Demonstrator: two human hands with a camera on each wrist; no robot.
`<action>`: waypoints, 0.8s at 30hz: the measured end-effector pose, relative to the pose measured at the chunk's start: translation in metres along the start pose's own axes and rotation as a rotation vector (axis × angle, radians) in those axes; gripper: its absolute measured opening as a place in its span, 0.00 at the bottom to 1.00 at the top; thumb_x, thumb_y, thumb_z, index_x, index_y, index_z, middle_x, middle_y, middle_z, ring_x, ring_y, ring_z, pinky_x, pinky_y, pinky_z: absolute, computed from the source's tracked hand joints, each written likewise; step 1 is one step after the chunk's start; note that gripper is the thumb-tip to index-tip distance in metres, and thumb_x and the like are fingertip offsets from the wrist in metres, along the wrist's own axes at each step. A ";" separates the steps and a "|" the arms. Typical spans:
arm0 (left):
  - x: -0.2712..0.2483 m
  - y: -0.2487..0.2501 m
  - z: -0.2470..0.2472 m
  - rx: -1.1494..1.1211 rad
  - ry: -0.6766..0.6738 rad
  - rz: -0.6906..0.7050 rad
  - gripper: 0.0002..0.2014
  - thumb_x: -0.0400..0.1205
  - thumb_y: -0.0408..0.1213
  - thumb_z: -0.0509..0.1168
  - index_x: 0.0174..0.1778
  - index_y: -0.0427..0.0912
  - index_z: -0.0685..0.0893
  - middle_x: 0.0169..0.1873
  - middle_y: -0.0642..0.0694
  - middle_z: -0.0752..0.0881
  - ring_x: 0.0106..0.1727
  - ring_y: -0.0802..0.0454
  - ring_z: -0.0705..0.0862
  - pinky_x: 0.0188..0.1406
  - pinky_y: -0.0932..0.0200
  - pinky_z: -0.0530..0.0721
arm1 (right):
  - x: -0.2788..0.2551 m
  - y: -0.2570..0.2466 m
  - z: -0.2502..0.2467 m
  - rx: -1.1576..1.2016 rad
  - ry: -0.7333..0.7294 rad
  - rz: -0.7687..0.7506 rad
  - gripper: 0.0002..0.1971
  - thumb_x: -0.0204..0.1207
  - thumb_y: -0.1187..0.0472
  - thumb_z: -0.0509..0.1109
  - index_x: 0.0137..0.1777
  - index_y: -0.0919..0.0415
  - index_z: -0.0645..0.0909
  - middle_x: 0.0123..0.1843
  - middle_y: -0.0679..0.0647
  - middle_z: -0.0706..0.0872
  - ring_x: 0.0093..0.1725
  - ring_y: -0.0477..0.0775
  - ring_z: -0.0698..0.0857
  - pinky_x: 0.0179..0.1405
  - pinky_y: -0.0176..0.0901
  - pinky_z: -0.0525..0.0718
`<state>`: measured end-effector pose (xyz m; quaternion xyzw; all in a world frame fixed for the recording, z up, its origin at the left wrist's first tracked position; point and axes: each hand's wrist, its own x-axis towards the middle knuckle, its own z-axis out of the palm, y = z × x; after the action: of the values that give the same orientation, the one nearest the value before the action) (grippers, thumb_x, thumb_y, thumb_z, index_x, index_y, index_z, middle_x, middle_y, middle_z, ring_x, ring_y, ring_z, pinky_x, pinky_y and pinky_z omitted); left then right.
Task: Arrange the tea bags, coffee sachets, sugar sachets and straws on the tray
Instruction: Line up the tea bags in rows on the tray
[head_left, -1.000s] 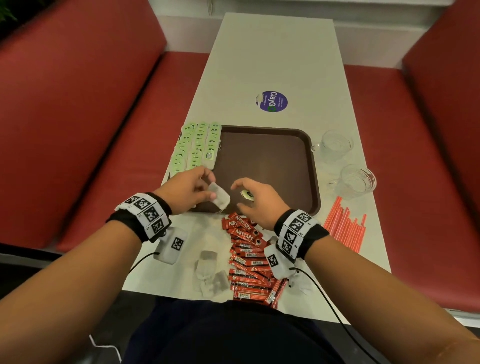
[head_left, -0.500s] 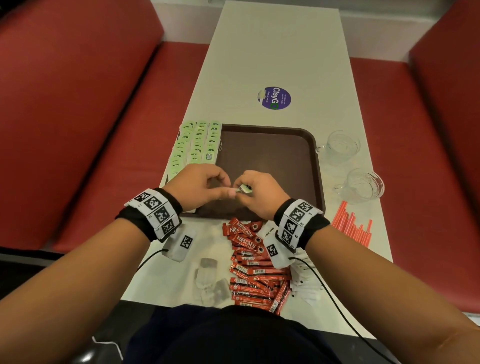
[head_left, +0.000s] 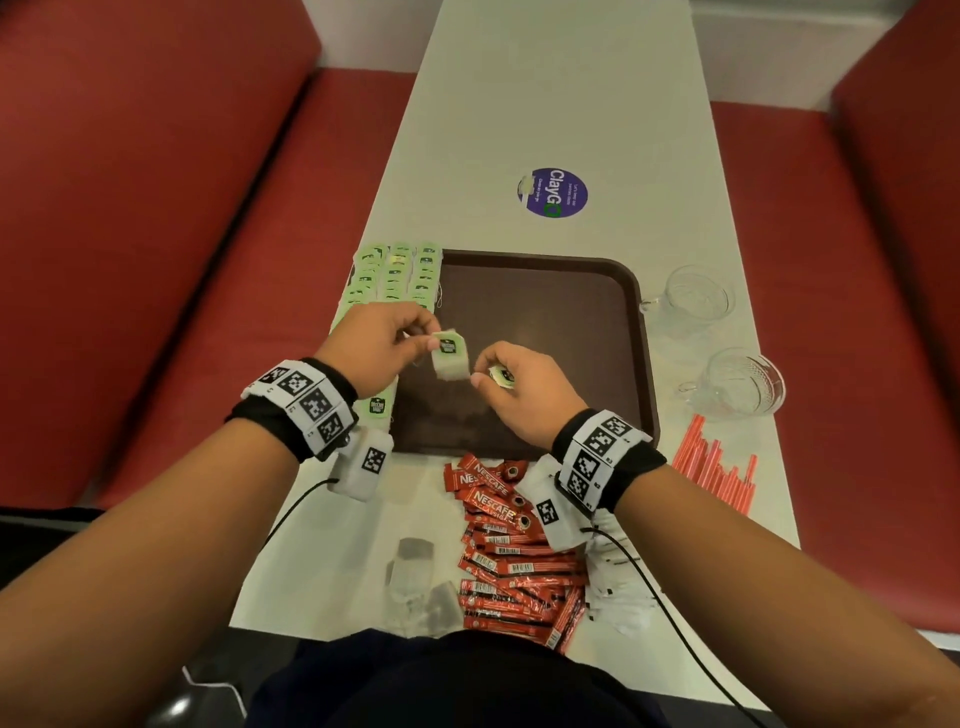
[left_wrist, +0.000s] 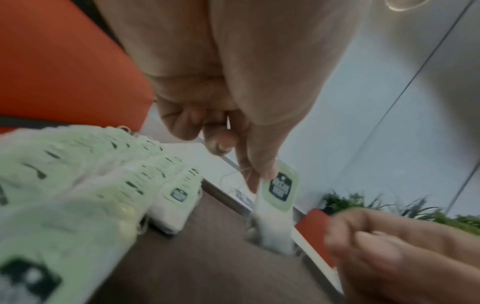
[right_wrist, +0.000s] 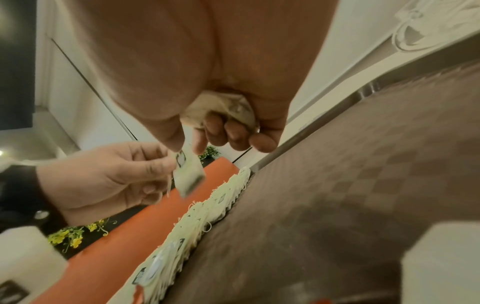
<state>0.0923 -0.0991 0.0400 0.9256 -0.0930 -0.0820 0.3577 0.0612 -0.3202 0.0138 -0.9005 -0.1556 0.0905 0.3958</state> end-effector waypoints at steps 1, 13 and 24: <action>0.007 -0.006 -0.003 0.057 -0.009 -0.052 0.02 0.82 0.40 0.71 0.44 0.52 0.86 0.35 0.55 0.88 0.36 0.58 0.84 0.40 0.62 0.80 | 0.000 0.002 -0.001 0.018 -0.005 0.018 0.05 0.84 0.53 0.67 0.53 0.52 0.82 0.47 0.45 0.84 0.45 0.46 0.81 0.44 0.39 0.73; 0.066 -0.032 -0.006 0.341 -0.085 -0.350 0.02 0.81 0.39 0.72 0.47 0.47 0.89 0.41 0.51 0.87 0.47 0.50 0.85 0.49 0.57 0.82 | 0.001 0.007 -0.010 0.249 -0.062 0.130 0.12 0.82 0.61 0.54 0.54 0.55 0.80 0.42 0.46 0.81 0.38 0.42 0.77 0.37 0.36 0.72; 0.069 -0.023 0.017 0.501 -0.118 -0.326 0.18 0.76 0.60 0.71 0.42 0.48 0.82 0.39 0.49 0.85 0.43 0.47 0.84 0.39 0.55 0.80 | 0.009 0.016 0.000 0.097 0.002 0.109 0.08 0.79 0.63 0.72 0.55 0.52 0.83 0.49 0.44 0.86 0.48 0.46 0.84 0.48 0.37 0.80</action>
<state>0.1578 -0.1088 0.0062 0.9813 0.0186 -0.1666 0.0944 0.0726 -0.3277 0.0018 -0.8875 -0.1013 0.1183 0.4337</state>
